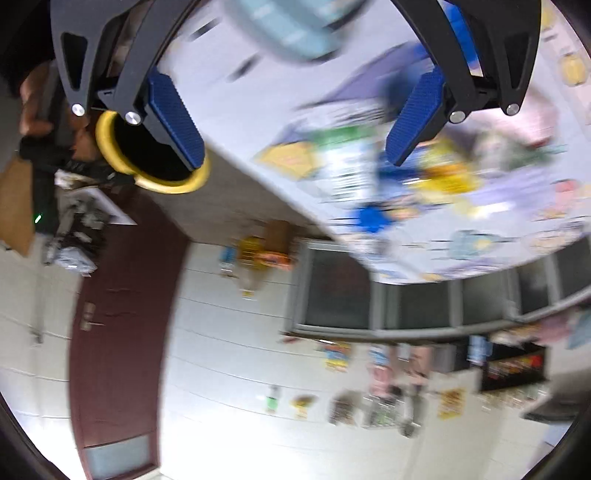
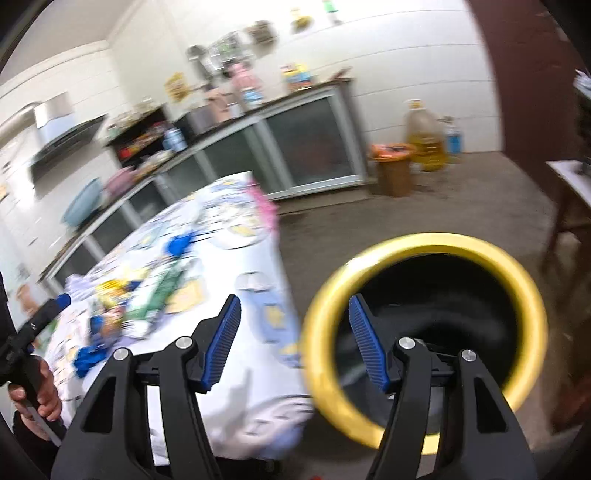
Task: Collect trash
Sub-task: 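Move both open tools back over the table toward the trash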
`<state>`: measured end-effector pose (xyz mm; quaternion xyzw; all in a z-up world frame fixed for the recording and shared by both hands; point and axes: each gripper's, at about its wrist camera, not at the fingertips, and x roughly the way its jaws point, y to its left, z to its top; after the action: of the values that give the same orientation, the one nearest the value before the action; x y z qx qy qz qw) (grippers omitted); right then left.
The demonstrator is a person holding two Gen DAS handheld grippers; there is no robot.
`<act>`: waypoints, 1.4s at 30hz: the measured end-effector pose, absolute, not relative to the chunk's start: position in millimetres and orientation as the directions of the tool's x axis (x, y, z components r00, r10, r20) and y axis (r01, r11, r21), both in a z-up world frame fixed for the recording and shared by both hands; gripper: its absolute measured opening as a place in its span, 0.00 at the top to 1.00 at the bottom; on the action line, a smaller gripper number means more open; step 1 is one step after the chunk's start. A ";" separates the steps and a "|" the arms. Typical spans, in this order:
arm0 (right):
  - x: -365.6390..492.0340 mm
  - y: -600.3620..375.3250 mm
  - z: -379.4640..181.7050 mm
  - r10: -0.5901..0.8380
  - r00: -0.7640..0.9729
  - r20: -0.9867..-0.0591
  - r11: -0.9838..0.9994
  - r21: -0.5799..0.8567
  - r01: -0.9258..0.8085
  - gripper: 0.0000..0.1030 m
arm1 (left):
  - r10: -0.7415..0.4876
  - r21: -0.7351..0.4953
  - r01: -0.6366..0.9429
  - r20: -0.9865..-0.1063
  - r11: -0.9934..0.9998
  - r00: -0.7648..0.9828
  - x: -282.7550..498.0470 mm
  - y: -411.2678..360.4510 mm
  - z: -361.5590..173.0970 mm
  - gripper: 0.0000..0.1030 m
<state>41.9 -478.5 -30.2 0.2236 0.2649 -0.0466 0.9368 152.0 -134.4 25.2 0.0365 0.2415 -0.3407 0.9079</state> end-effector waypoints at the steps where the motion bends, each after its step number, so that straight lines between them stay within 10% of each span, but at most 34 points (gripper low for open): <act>1: 52.3 -465.0 -28.8 0.066 0.854 -0.516 0.903 0.394 0.168 0.42 | -0.555 -0.070 0.598 -0.469 0.798 0.686 149.8 -113.9 23.5 0.08; 19: 147.5 -338.1 -23.0 0.289 0.753 -0.591 0.923 0.381 -0.055 0.18 | -0.413 -0.104 0.430 -0.541 0.897 0.733 149.9 -5.8 -29.9 0.08; 42: 230.5 -319.1 -36.5 0.406 0.562 -0.720 0.881 0.471 -0.033 0.18 | -0.446 -0.109 0.493 -0.623 0.863 0.643 179.8 -40.0 -46.6 0.08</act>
<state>230.5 -319.1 -36.5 0.2073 0.4500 0.1279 0.8592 179.8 -40.0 -46.6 0.0352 0.3337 -0.2591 0.9057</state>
